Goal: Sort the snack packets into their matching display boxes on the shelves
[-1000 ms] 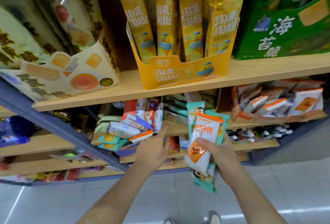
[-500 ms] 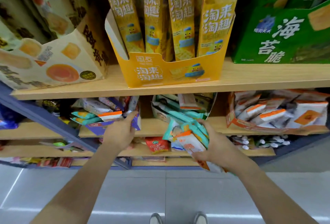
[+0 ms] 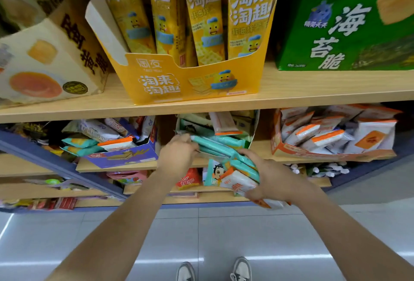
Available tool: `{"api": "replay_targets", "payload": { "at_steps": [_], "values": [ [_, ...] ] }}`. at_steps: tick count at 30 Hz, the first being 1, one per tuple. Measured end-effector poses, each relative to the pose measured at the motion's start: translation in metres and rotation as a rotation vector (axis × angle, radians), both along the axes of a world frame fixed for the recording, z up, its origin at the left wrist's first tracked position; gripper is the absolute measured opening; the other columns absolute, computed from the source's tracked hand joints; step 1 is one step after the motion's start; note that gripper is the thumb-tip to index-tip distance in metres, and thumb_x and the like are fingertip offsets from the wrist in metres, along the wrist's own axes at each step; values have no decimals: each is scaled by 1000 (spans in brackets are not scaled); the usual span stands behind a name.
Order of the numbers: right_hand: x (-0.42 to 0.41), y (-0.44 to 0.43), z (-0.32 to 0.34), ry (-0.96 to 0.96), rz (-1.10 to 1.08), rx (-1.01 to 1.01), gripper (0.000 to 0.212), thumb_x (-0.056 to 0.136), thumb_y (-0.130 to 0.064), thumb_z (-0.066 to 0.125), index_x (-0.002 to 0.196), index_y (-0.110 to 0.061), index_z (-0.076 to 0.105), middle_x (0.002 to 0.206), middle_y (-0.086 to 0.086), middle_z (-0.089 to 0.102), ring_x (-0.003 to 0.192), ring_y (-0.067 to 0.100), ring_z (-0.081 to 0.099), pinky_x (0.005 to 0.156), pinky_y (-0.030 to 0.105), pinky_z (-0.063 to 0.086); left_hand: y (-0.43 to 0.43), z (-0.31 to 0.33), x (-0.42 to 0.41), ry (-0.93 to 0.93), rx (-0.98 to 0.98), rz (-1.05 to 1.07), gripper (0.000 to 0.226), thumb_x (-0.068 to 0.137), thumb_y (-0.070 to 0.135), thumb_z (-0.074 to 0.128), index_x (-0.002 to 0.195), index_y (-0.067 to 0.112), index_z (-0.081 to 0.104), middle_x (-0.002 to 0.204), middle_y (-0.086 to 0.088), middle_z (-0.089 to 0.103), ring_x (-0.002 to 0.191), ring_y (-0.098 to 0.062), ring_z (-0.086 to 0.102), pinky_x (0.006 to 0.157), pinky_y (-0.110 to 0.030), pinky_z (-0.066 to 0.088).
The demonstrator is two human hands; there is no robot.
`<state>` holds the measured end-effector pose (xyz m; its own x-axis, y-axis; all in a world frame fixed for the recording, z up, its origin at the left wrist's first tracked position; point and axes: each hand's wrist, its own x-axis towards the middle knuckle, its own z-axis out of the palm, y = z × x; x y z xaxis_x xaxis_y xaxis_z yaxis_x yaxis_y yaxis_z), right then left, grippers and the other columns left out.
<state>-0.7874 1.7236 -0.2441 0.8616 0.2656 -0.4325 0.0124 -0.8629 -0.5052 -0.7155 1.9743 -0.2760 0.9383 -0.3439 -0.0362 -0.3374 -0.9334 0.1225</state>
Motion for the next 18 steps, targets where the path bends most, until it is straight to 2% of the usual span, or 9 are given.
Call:
{"api": "replay_targets", "payload": {
  "at_steps": [1, 3, 5, 6, 9, 11, 13, 16, 18],
  "values": [
    [-4, -6, 2, 6, -15, 33, 105, 67, -43, 82, 144, -50, 11, 107, -12, 57, 86, 6, 59, 64, 18, 44, -2, -3, -7, -19, 10, -35, 18, 94, 24, 58, 108, 22, 70, 107, 0, 56, 107, -21, 54, 78, -39, 54],
    [-13, -18, 7, 28, -69, 113, 100, 65, -43, 84, 142, -49, 20, 110, -18, 56, 92, 2, 59, 73, 18, 49, -8, -4, -24, -74, -10, -76, 5, 85, 24, 69, 86, 20, 73, 89, 2, 60, 86, -20, 62, 57, -31, 53],
    [-22, -32, 14, 58, -155, 241, 94, 62, -40, 88, 136, -47, 31, 113, -21, 61, 97, 1, 62, 82, 24, 54, -13, -2, -42, -126, -59, -99, 14, 72, 29, 76, 64, 18, 70, 69, 3, 60, 63, -20, 62, 43, -26, 44],
    [-26, -37, 18, 83, -211, 327, 90, 62, -35, 91, 134, -46, 36, 112, -19, 65, 98, 0, 64, 83, 26, 56, -16, -1, -51, -142, -70, -86, 17, 70, 30, 76, 60, 18, 69, 66, 2, 60, 59, -21, 61, 41, -25, 43],
    [-35, -43, 30, 190, -391, 627, 80, 66, -13, 90, 125, -44, 47, 105, -15, 73, 94, 4, 70, 78, 27, 58, -26, -3, -67, -124, -78, -41, 14, 81, 28, 73, 74, 16, 73, 79, -1, 65, 71, -24, 64, 50, -30, 49],
    [-37, -37, 32, 225, -501, 810, 70, 62, -8, 85, 120, -33, 54, 105, -4, 76, 93, 15, 73, 76, 34, 59, -28, 0, -72, -98, -129, 24, 14, 89, 26, 64, 85, 18, 74, 87, 0, 67, 78, -23, 65, 57, -32, 52],
    [-39, -26, 27, 248, -642, 953, 64, 58, -10, 81, 115, -24, 57, 101, 3, 77, 85, 20, 75, 69, 35, 59, -32, 9, -81, -61, -372, 141, 13, 92, 22, 62, 87, 21, 73, 82, 5, 69, 74, -18, 66, 59, -32, 53],
    [-43, -6, 18, 310, -813, 1086, 63, 57, -15, 79, 117, -16, 59, 96, 7, 77, 82, 23, 75, 68, 36, 58, -49, 35, -96, 257, -1002, 401, 15, 96, 25, 57, 94, 29, 71, 82, 9, 71, 78, -11, 67, 69, -40, 58],
    [-45, 6, 14, 341, -857, 1157, 59, 62, -16, 79, 118, -14, 62, 101, 11, 76, 87, 27, 74, 74, 38, 57, -59, 51, -102, 479, -1115, 404, 14, 96, 33, 55, 107, 35, 63, 98, 11, 69, 91, -4, 65, 74, -31, 58]
  ]
}}
